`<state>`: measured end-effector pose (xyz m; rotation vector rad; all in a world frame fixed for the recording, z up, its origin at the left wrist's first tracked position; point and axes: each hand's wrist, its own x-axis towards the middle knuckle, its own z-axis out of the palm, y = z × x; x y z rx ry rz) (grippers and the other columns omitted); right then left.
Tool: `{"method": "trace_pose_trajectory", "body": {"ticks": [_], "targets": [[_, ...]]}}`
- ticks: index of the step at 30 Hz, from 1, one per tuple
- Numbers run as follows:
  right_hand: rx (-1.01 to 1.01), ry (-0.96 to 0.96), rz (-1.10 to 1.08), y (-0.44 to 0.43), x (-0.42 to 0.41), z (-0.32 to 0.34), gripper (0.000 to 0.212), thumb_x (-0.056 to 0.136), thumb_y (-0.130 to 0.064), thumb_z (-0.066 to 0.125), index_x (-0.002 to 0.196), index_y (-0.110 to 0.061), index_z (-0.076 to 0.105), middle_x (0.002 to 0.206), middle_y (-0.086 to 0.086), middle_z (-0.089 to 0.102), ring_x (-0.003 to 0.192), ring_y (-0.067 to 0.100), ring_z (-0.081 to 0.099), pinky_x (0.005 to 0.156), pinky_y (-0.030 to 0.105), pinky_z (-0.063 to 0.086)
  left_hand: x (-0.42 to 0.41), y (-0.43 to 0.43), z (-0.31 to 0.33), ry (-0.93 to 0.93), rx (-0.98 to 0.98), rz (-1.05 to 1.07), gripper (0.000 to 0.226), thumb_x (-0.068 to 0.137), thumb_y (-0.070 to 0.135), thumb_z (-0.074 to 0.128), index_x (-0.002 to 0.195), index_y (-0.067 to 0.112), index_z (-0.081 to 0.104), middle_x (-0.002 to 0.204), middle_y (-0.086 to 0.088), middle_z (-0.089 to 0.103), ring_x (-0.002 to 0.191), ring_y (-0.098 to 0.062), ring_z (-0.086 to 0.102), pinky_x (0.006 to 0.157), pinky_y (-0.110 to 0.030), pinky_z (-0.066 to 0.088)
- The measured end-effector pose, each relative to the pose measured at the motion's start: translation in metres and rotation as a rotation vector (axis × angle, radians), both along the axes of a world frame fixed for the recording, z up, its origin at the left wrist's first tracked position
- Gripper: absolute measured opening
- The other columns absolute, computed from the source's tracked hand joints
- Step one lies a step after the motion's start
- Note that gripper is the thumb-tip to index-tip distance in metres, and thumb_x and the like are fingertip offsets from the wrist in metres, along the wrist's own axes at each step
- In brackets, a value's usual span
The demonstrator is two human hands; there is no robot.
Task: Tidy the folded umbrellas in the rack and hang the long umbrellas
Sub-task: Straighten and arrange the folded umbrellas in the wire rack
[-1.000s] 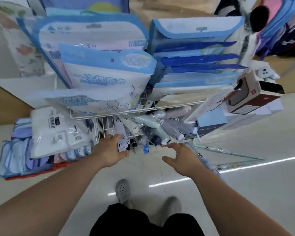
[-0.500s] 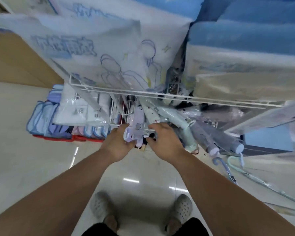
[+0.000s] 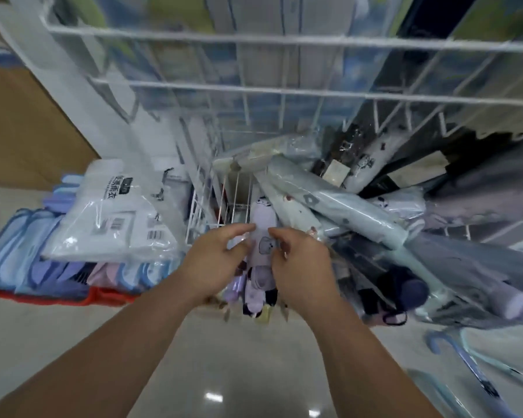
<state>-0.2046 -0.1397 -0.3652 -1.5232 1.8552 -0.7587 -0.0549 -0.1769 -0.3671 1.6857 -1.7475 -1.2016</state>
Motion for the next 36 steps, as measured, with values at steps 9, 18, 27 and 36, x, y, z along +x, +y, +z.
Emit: {"method": "trace_pose_trajectory", "body": {"ticks": [9,18,27,36], "targets": [[-0.305,-0.128,0.018,0.004,0.000,-0.047,0.021,0.097,-0.022,0.059,0.110,-0.026,0.075,0.094,-0.025,0.064,0.091,-0.014,0.059,0.074,-0.004,0.039,-0.004,0.000,-0.046,0.509,0.048,0.102,0.033,0.093,0.013,0.069,0.124,0.025,0.069,0.112,0.003,0.076,0.097,-0.011,0.075,0.084,-0.032,0.062],[-0.345,-0.091,0.097,0.005,0.023,-0.037,0.016,0.095,-0.011,0.061,0.100,-0.013,0.076,0.103,-0.004,0.071,0.103,0.000,0.055,0.076,0.001,0.039,0.020,-0.010,-0.036,0.565,0.078,0.179,0.037,0.089,-0.009,0.066,0.122,0.007,0.070,0.103,-0.009,0.079,0.102,-0.027,0.075,0.088,-0.032,0.059],[-0.439,0.582,-0.033,-0.076,0.012,0.023,0.028,0.088,-0.012,0.056,0.111,-0.017,0.071,0.113,0.010,0.068,0.106,0.032,0.062,0.086,0.034,0.051,0.031,-0.005,-0.040,0.567,0.093,0.180,0.030,0.089,0.000,0.070,0.112,0.018,0.075,0.106,-0.008,0.078,0.092,-0.021,0.075,0.078,-0.034,0.061],[-0.010,0.866,-0.034,-0.161,-0.033,0.038,0.065,0.090,-0.047,0.040,0.147,-0.017,0.042,0.151,0.014,0.038,0.140,0.037,0.033,0.113,0.045,0.036,0.029,0.003,-0.032,0.586,0.191,0.122,0.046,0.086,0.017,0.077,0.130,0.019,0.061,0.101,-0.003,0.074,0.073,-0.017,0.074,0.055,-0.033,0.058]]}}
